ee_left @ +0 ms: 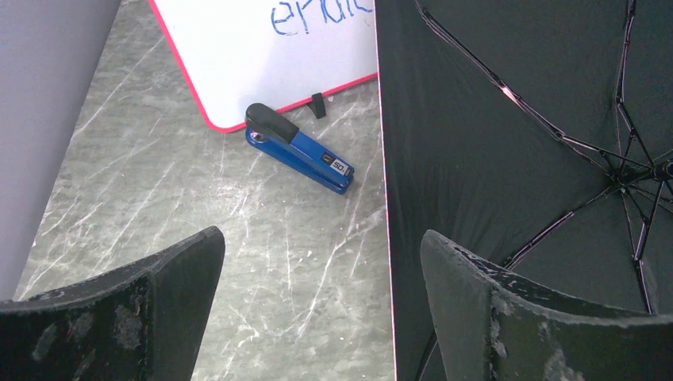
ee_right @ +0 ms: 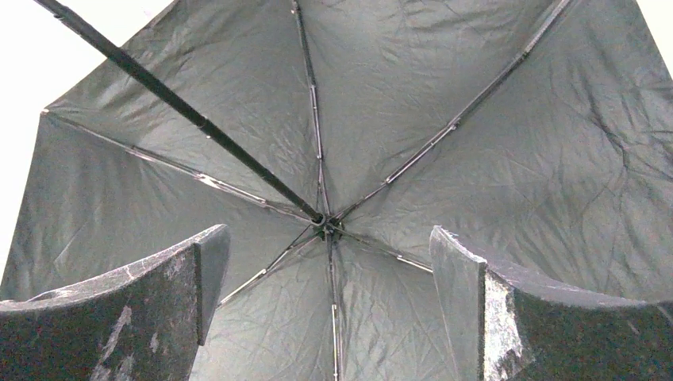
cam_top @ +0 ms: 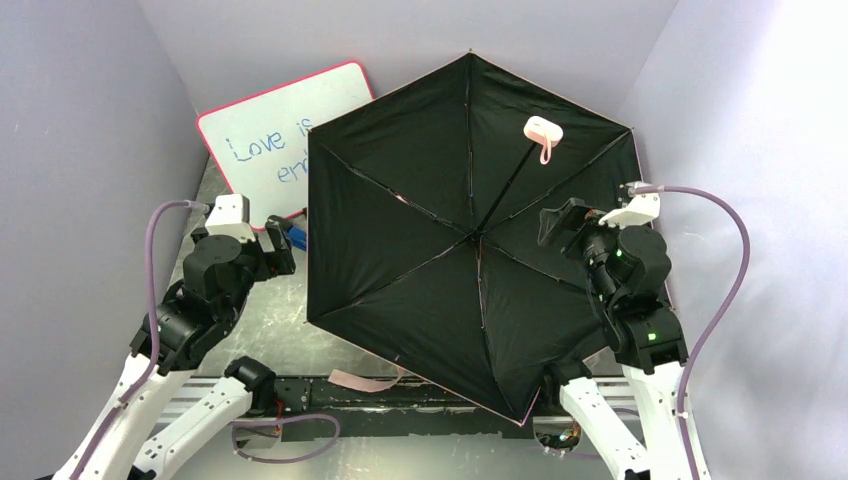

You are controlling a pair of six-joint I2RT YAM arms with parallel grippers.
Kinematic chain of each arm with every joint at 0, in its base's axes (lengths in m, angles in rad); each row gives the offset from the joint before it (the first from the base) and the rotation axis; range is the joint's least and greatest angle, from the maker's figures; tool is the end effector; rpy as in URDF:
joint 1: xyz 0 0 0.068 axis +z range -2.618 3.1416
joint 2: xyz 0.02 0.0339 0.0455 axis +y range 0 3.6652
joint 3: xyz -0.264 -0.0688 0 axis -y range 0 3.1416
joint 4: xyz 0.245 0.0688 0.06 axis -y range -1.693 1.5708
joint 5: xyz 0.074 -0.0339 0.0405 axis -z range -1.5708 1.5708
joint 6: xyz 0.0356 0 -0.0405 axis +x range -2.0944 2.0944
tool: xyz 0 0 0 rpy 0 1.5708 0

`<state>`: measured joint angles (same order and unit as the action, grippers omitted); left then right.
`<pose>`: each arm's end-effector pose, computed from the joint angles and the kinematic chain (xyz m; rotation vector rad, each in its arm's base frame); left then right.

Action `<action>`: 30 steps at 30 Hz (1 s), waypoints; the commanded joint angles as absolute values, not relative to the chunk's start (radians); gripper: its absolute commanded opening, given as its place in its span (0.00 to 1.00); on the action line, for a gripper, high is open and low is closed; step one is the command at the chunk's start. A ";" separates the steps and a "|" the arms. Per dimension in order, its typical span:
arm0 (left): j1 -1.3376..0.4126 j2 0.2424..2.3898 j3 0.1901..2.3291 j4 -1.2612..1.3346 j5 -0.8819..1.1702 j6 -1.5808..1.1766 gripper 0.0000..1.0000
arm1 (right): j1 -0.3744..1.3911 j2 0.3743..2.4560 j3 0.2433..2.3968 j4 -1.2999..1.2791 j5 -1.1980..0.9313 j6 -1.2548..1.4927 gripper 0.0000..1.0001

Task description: Put away the umbrella

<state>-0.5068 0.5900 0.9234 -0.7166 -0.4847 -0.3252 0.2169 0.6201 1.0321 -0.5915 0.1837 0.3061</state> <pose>0.1045 -0.0391 0.3578 -0.1422 1.9036 -0.0879 0.1116 0.0179 0.4005 0.2121 1.7395 0.2217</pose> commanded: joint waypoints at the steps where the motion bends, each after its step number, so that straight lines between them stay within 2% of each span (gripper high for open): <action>1: -0.493 0.580 0.936 -0.691 -0.464 -0.332 0.97 | 0.201 0.594 1.037 -0.563 0.115 0.267 1.00; 13: -0.489 0.596 0.934 -0.688 -0.444 -0.340 0.97 | 0.196 0.574 1.000 -0.514 0.010 0.260 1.00; 18: -0.488 0.573 0.908 -0.672 -0.426 -0.345 0.97 | 0.196 0.562 0.911 -0.438 -0.131 0.240 1.00; 19: -0.488 0.574 0.910 -0.675 -0.423 -0.351 0.96 | 0.195 0.560 0.887 -0.425 -0.161 0.242 0.95; 30: -0.488 0.597 0.866 -0.665 -0.419 -0.369 0.94 | 0.195 0.483 0.551 0.090 -0.334 0.384 0.91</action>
<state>-0.4992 0.5884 0.8875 -0.6983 -0.4313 -0.3492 0.2077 0.4881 0.5999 -0.1642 -0.2245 0.3229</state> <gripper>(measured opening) 0.942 0.933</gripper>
